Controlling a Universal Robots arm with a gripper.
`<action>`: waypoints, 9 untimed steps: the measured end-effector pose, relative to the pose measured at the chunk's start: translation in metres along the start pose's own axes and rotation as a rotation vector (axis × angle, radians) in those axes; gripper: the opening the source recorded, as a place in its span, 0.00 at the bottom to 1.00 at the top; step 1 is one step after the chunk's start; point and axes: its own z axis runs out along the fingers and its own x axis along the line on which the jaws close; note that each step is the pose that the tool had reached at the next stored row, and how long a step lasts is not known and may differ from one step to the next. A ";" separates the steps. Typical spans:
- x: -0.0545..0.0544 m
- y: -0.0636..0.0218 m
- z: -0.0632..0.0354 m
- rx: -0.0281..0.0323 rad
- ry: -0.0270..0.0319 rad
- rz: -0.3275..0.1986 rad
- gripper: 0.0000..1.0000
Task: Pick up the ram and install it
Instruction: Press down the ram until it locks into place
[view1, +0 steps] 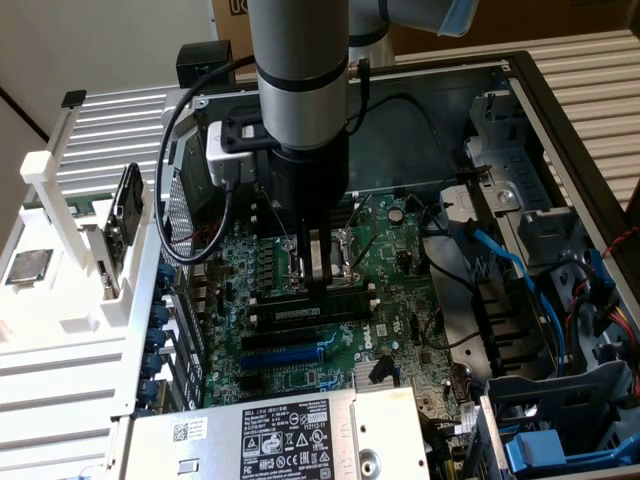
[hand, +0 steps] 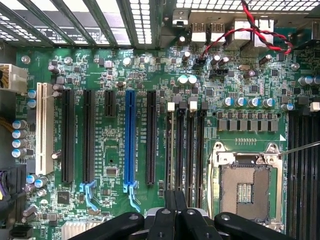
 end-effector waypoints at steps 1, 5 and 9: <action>0.000 0.0000 0.0004 0.0001 -0.0001 0.000 0.10; -0.001 -0.0001 0.0021 0.0001 -0.0002 0.000 0.10; -0.001 0.0000 0.0040 0.0000 0.0001 0.000 0.10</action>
